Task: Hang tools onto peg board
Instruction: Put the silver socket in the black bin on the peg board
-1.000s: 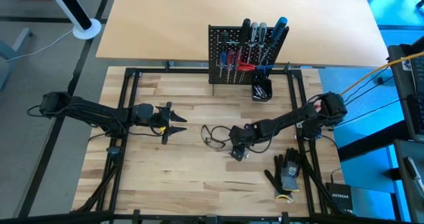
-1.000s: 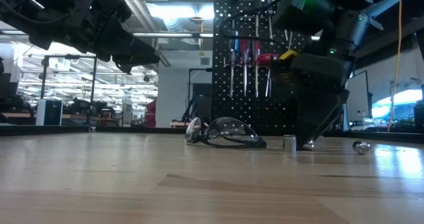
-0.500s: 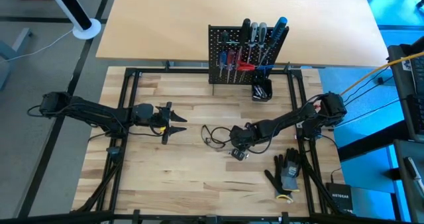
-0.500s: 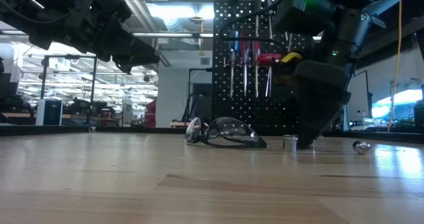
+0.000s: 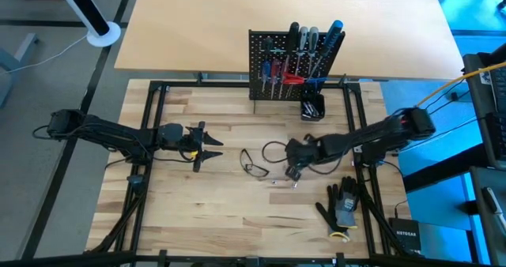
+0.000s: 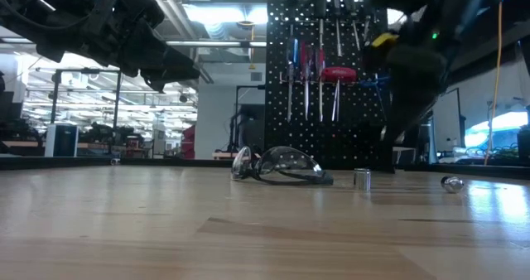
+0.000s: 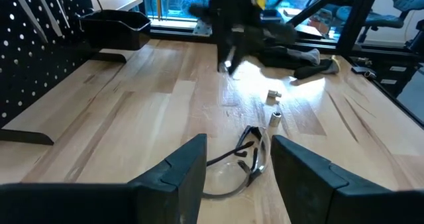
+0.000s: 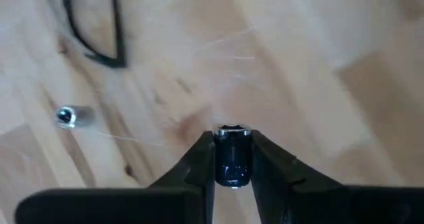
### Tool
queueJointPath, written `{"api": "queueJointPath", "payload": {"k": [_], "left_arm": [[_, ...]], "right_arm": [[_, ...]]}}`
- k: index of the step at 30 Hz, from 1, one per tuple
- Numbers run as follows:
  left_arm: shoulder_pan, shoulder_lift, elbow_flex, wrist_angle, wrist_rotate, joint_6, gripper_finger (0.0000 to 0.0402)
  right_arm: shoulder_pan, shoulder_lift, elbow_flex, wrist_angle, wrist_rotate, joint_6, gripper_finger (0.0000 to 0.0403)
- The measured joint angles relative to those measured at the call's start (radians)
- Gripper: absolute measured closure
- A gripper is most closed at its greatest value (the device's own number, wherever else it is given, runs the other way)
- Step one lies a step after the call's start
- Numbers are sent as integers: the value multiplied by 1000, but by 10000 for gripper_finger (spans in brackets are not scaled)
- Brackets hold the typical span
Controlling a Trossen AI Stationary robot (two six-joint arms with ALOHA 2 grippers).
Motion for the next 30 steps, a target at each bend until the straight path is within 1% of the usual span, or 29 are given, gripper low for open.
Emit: {"api": "queueJointPath", "payload": {"k": [4, 7, 11, 14, 17, 22, 26, 30], "left_arm": [[0, 0, 0, -1, 0, 0, 243], [0, 0, 0, -1, 0, 0, 243], [0, 0, 0, 1, 0, 0, 243], [0, 0, 0, 0, 0, 0, 243], [0, 0, 0, -1, 0, 0, 243], [0, 0, 0, 0, 0, 0, 243], [0, 0, 0, -1, 0, 0, 243], [0, 0, 0, -1, 0, 2, 243]], "right_arm": [[-39, -118, 1, -101, 64, 29, 323], [-86, -193, 1, -149, 72, 25, 324], [-168, -286, 1, -185, 110, -1, 324], [-245, -335, 1, -193, 157, -28, 324], [-327, -352, 3, -187, 192, -53, 324], [-442, -344, 3, -173, 193, -108, 323], [-493, -323, 3, -157, 192, -112, 308], [-515, -305, 3, -155, 192, -112, 294]]}}
